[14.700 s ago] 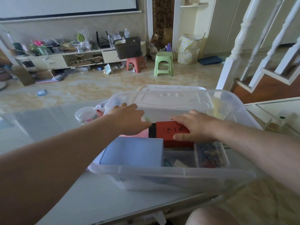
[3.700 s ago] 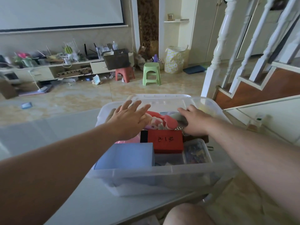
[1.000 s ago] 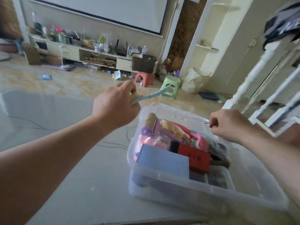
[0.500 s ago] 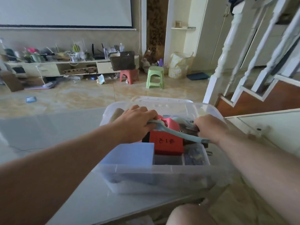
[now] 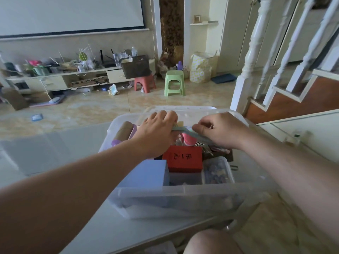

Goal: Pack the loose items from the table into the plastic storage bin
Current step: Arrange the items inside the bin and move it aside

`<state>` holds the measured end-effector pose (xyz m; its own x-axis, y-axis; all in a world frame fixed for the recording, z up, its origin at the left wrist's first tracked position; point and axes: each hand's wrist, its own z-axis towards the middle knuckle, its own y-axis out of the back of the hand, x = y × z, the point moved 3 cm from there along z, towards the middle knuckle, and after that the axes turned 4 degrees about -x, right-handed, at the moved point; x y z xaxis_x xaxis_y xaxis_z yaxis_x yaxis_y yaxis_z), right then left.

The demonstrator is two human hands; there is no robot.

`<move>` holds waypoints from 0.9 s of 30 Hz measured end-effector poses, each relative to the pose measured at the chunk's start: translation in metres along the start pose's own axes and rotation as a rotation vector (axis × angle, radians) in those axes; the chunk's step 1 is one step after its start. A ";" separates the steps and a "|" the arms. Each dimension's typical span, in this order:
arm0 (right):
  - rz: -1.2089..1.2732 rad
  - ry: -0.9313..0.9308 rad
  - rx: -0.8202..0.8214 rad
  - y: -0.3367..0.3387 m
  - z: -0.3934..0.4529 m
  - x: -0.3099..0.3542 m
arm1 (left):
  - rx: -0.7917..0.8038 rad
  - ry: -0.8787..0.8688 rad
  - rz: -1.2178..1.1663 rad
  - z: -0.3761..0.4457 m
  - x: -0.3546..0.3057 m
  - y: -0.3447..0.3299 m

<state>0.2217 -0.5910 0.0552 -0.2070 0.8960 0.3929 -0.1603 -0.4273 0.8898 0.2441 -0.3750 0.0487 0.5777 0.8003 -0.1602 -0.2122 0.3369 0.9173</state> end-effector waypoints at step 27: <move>-0.286 -0.052 -0.097 -0.030 0.031 -0.007 | 0.012 0.107 0.269 -0.016 0.054 0.007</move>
<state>0.2577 -0.5810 0.0332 -0.0907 0.9856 0.1429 -0.2966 -0.1637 0.9409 0.2614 -0.3219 0.0405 0.4156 0.9080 0.0528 -0.3368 0.0998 0.9363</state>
